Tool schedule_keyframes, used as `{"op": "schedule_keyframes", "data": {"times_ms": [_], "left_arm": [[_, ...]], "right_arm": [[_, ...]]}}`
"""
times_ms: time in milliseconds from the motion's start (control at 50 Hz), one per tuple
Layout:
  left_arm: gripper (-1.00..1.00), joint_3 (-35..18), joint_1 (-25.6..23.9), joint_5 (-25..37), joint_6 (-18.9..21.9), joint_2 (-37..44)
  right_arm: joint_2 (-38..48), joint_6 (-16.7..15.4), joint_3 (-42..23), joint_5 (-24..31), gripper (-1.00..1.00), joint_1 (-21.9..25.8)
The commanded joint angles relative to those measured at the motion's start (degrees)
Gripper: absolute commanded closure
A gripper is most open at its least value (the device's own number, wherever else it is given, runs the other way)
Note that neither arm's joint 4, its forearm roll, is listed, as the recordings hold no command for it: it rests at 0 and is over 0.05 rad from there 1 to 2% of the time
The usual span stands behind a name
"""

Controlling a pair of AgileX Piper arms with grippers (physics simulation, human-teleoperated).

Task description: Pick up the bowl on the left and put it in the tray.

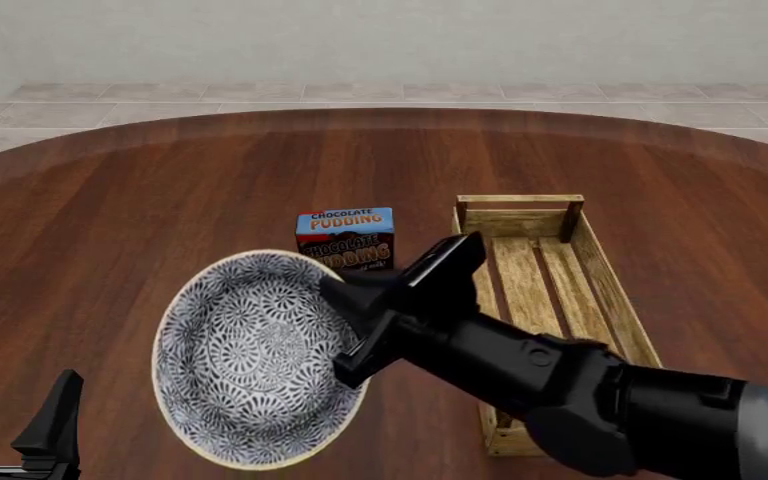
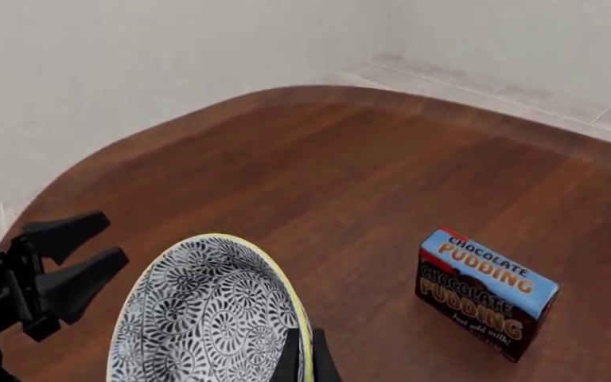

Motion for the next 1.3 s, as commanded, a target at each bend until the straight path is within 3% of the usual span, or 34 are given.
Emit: {"op": "schedule_keyframes", "data": {"times_ms": [20,640,900,1300], "left_arm": [[-1.0,0.0,0.0,0.0,0.0,0.0],[-1.0,0.0,0.0,0.0,0.0,0.0],[-1.0,0.0,0.0,0.0,0.0,0.0],[-1.0,0.0,0.0,0.0,0.0,0.0]], "right_arm": [[-1.7,0.37,-0.14,0.39,1.0,-0.25],[-7.24,0.53,1.11,0.49,1.0,-4.84],[-8.52,-2.7,1.16,-0.3,1.0,-8.65],[-8.07,-1.63,1.99,-2.05,1.0,-11.44]]}}
